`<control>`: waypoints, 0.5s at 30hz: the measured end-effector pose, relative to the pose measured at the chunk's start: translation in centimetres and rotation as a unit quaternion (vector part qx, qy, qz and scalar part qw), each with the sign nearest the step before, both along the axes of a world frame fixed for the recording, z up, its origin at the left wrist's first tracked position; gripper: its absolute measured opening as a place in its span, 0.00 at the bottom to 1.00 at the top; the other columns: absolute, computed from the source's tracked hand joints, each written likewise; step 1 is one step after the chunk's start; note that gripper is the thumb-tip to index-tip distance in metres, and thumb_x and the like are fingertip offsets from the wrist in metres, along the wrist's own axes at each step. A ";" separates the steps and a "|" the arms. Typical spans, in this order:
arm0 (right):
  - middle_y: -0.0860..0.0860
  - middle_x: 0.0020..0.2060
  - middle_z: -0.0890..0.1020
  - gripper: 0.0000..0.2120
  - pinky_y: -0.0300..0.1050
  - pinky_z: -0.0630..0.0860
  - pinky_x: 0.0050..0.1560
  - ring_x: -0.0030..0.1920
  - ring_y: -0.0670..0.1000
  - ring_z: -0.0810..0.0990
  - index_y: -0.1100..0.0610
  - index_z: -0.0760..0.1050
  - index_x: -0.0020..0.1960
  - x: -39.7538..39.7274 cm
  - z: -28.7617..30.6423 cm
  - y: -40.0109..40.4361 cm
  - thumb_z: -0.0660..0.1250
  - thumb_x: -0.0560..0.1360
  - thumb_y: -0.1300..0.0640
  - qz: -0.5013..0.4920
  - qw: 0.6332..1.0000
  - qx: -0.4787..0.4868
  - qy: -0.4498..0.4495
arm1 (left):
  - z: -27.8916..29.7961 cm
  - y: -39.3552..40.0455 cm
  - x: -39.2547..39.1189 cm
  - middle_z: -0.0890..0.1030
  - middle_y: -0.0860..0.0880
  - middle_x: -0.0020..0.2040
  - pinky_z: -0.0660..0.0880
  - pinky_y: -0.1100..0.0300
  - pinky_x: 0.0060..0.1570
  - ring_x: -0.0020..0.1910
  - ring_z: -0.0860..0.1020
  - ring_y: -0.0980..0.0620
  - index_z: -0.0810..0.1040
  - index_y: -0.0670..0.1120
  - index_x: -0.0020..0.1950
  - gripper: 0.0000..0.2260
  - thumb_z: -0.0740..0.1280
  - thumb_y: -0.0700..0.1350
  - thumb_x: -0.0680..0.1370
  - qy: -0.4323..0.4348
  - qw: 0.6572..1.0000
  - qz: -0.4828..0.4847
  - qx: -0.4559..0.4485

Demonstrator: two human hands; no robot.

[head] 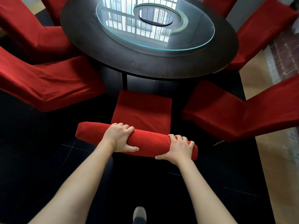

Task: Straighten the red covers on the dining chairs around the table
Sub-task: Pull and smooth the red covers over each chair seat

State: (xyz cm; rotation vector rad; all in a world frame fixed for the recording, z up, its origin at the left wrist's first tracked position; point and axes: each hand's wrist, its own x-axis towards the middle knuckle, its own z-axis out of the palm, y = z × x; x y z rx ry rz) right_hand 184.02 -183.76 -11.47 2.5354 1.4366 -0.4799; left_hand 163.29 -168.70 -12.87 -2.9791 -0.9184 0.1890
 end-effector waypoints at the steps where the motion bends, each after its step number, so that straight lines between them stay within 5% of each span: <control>1: 0.48 0.65 0.71 0.52 0.60 0.59 0.66 0.67 0.54 0.68 0.46 0.63 0.70 0.0 0.0 0.0 0.66 0.52 0.20 0.001 1.000 -0.003 0.001 | 0.0 0.0 0.0 0.80 0.52 0.51 0.71 0.55 0.51 0.49 0.77 0.49 0.74 0.49 0.61 0.44 0.47 0.79 0.62 -0.003 1.000 0.000 0.000; 15: 0.50 0.69 0.69 0.52 0.63 0.55 0.70 0.71 0.56 0.64 0.49 0.60 0.73 -0.6 0.5 -0.1 0.68 0.57 0.24 -0.013 1.000 0.002 0.000 | -0.1 0.0 0.0 0.80 0.52 0.51 0.71 0.56 0.48 0.48 0.78 0.49 0.75 0.50 0.60 0.43 0.48 0.79 0.62 -0.017 1.000 0.000 0.007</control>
